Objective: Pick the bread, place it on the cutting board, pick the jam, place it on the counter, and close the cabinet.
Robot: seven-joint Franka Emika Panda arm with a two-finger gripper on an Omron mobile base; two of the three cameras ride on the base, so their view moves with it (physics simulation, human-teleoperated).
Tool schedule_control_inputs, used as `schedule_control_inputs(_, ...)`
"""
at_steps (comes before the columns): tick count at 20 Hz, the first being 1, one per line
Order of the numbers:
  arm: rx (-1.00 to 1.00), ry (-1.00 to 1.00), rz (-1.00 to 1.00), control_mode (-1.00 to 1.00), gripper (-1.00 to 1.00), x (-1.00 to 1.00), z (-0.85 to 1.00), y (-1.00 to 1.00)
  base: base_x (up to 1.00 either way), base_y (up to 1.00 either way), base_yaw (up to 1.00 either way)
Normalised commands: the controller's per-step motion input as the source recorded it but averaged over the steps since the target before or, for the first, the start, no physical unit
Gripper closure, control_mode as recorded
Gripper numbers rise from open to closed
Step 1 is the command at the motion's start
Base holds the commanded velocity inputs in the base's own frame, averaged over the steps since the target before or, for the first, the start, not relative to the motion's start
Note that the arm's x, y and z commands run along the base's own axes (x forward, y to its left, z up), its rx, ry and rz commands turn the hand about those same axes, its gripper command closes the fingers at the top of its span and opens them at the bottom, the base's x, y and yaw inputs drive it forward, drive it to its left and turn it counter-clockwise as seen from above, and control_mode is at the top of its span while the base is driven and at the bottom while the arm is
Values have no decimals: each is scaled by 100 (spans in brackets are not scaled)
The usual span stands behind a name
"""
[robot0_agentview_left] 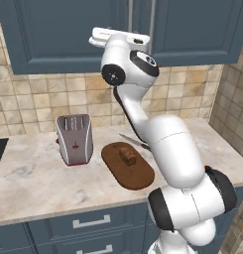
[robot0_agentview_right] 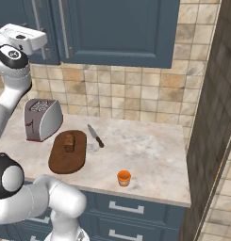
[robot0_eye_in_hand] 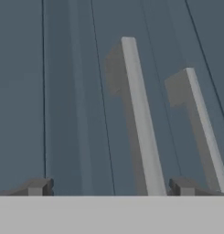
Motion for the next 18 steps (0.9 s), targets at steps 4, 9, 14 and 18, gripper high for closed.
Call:
schedule_control_inputs(4, 0, 0, 0, -100, -100, 37, 0, -17, 0, 0, 0)
schedule_control_inputs(9, 0, 0, 0, -100, -100, 34, 0, -16, 0, 0, 0)
schedule_control_inputs(14, 0, 0, 0, -100, -100, 29, 0, -11, 0, 0, 0)
schedule_control_inputs(18, 0, 0, 0, -100, -100, 20, 0, -6, 0, 0, 0)
